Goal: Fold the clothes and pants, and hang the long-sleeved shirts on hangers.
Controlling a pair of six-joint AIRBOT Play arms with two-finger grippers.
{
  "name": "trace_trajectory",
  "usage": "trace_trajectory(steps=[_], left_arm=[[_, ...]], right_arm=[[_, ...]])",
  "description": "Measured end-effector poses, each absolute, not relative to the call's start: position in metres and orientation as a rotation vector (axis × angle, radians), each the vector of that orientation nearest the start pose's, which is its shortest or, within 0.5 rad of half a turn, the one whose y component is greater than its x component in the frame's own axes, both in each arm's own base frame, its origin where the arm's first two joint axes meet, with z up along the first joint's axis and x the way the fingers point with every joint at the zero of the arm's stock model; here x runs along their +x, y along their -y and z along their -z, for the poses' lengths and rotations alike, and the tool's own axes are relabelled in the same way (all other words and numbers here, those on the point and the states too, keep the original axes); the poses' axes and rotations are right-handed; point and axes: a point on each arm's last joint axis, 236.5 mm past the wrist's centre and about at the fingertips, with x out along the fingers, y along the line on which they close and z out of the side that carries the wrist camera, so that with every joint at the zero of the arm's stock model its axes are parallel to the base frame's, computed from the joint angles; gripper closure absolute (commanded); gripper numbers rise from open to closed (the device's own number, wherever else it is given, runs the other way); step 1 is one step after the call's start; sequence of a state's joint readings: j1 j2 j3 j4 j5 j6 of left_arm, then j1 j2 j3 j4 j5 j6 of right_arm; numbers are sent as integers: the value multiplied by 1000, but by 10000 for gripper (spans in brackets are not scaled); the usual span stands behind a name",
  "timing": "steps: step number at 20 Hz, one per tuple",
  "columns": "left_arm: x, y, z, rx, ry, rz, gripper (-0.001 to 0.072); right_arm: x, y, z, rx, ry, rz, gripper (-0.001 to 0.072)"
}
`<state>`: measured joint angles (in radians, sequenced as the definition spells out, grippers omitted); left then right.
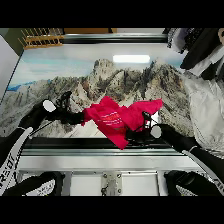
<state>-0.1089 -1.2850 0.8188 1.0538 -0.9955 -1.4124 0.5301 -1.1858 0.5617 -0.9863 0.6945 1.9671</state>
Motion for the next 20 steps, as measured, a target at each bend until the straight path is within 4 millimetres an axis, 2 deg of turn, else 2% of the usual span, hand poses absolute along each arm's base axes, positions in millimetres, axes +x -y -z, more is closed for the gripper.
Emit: trace_trajectory(steps=[3,4,5,7,10,12,13,15,17,18,20], left_arm=[[311,133,73,-340,-1424,348,700],[311,133,73,-340,-1424,348,700],[311,133,73,-340,-1424,348,700],[312,133,73,-340,-1423,348,700],[316,130,67,-343,-1406,345,700],[330,123,44,-352,-1349,342,700],[340,117,23,-354,-1301,342,700],[361,105,-34,-349,-1160,343,700],[375,94,-110,-321,-982,352,700],[376,92,-152,-302,-886,360,700],[367,88,-240,-264,-679,369,699]], right_arm=[[232,-244,111,644,-1462,-173,226],[234,-248,111,648,-1448,-178,320],[235,-251,112,646,-1435,-184,564],[236,-254,113,643,-1423,-188,702],[249,-256,99,614,-1362,-237,703],[270,-245,70,553,-1285,-281,704],[284,-234,49,510,-1235,-297,704],[318,-197,-14,395,-1088,-313,704],[349,-149,-105,306,-878,-293,704],[357,-126,-153,279,-768,-269,704],[356,-83,-251,238,-547,-212,704]])
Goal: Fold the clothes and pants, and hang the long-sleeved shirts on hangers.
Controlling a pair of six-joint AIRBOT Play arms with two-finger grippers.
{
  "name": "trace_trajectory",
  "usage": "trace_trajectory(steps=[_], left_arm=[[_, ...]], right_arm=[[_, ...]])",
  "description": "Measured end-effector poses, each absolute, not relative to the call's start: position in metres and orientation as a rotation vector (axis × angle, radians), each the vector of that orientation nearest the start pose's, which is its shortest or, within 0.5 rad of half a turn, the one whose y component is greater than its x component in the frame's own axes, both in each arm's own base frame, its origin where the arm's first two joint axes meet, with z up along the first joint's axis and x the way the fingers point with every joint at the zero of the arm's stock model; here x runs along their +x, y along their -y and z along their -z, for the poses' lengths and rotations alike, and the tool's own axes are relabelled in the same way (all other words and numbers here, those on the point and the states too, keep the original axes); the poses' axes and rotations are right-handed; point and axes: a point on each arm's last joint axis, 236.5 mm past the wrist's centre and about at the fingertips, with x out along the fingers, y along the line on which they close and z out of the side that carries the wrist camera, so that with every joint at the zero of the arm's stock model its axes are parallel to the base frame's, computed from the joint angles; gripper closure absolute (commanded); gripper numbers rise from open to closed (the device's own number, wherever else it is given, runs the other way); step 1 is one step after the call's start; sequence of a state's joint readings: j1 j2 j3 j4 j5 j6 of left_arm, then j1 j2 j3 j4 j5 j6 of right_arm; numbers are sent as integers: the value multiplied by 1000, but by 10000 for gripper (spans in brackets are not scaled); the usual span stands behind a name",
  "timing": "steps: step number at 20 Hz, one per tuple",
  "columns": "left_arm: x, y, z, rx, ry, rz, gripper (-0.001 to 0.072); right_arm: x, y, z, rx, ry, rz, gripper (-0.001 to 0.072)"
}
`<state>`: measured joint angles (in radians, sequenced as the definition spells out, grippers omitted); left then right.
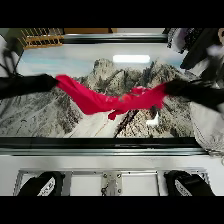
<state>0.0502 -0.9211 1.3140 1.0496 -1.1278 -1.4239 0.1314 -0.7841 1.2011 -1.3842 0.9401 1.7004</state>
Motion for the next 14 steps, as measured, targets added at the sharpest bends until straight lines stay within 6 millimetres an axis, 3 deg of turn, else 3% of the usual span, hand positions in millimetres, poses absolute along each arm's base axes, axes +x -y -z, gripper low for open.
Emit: trace_trajectory(steps=[3,5,7,10,12,14], left_arm=[[324,87,-362,-214,-367,382,700],[286,86,-427,-190,-174,380,699],[246,86,-478,-168,-9,380,700],[195,85,-533,-155,185,379,700],[173,84,-556,-150,263,380,700],[165,84,-570,-148,304,382,699]], right_arm=[[320,-41,-385,185,-227,-144,704],[287,-31,-456,167,-36,-128,704],[255,-24,-510,148,131,-113,704],[215,-20,-566,140,330,-108,703],[198,-18,-589,141,421,-107,704],[188,-18,-605,147,490,-115,704]])
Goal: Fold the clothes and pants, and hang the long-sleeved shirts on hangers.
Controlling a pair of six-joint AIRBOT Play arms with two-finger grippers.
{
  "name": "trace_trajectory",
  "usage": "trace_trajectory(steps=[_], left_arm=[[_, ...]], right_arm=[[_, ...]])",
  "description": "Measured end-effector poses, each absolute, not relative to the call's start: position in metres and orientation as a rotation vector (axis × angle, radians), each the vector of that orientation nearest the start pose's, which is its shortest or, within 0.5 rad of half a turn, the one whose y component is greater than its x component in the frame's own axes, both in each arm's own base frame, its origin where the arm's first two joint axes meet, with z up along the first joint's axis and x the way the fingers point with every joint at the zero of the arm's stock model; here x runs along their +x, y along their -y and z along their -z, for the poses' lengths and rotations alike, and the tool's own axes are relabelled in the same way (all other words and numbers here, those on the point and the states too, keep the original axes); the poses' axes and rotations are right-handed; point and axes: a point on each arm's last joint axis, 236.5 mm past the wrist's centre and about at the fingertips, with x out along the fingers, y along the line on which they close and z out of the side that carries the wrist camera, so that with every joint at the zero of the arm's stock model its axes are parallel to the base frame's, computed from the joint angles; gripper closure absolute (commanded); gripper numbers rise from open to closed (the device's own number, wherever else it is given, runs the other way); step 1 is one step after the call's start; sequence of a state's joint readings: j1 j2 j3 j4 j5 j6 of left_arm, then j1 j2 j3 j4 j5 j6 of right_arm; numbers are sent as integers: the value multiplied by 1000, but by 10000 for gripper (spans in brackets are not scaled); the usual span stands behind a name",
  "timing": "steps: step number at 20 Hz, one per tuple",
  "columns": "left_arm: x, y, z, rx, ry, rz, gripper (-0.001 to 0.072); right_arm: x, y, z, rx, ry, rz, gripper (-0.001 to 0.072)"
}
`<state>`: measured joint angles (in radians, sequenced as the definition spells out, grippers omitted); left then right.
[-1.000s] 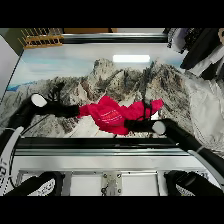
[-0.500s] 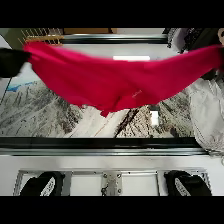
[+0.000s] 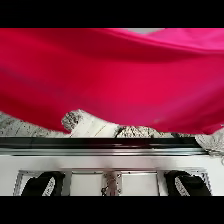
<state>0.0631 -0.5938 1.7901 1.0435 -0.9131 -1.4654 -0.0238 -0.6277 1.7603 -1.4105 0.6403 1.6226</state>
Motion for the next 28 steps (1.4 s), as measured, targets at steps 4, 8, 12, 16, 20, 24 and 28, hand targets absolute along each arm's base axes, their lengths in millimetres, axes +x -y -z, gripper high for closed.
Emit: trace_trajectory(steps=[4,8,12,16,20,24,28], left_arm=[[193,83,-574,-150,274,382,699],[273,82,-531,-167,77,377,700],[381,79,-435,-200,-242,371,699],[483,74,-319,-265,-508,349,700],[559,71,-208,-338,-663,314,367],[597,59,-144,-411,-717,251,35],[593,31,-134,-465,-758,197,34]], right_arm=[[201,-21,-612,181,514,-143,704],[275,-29,-579,238,366,-180,704],[402,-35,-478,253,39,-172,704],[521,-33,-350,266,-227,-140,703],[589,-25,-256,319,-340,-95,526],[612,-6,-231,353,-334,-49,57],[592,30,-239,365,-372,4,59]])
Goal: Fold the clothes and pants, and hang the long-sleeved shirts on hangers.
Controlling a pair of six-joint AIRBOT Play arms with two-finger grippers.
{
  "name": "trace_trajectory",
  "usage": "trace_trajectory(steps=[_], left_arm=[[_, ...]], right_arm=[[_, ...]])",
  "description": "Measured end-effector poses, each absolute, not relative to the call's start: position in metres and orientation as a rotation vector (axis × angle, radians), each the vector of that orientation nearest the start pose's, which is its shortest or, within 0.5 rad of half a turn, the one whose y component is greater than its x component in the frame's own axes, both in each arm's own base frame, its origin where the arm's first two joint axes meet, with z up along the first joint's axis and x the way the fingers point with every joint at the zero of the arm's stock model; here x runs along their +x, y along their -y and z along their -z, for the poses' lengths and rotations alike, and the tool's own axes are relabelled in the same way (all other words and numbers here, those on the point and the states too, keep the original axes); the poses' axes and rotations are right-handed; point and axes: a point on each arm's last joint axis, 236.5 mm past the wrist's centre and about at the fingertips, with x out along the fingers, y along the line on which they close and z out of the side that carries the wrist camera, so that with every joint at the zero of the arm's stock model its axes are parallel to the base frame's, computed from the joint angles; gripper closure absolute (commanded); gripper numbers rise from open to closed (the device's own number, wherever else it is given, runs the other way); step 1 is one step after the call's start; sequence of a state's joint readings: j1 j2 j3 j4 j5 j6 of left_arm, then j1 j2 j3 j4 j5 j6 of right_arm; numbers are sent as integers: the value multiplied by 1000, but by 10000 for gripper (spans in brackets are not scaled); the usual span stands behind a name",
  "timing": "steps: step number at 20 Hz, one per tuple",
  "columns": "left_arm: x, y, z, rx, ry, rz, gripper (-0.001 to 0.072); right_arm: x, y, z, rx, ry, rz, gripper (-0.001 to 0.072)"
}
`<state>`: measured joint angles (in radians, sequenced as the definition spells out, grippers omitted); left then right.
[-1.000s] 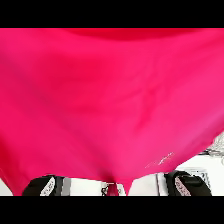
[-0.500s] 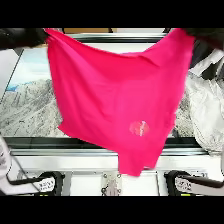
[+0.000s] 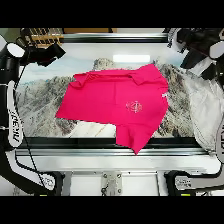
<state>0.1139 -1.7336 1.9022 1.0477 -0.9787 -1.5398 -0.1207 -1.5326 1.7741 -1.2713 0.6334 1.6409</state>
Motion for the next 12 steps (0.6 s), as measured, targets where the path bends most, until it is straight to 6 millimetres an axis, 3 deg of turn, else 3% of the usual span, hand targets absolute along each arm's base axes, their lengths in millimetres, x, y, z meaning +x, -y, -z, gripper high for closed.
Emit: trace_trajectory(steps=[2,4,6,8,12], left_arm=[[576,18,-132,-477,-811,182,35],[551,9,-118,-491,-886,161,35],[519,7,-97,-510,-973,142,34],[477,13,-61,-535,-1089,124,34],[391,35,7,-590,-1295,99,34]], right_arm=[[566,45,-228,317,-473,15,60],[530,54,-197,270,-620,16,60],[480,60,-144,266,-811,19,60],[422,63,-83,316,-1000,38,60],[315,36,27,531,-1295,48,60]])
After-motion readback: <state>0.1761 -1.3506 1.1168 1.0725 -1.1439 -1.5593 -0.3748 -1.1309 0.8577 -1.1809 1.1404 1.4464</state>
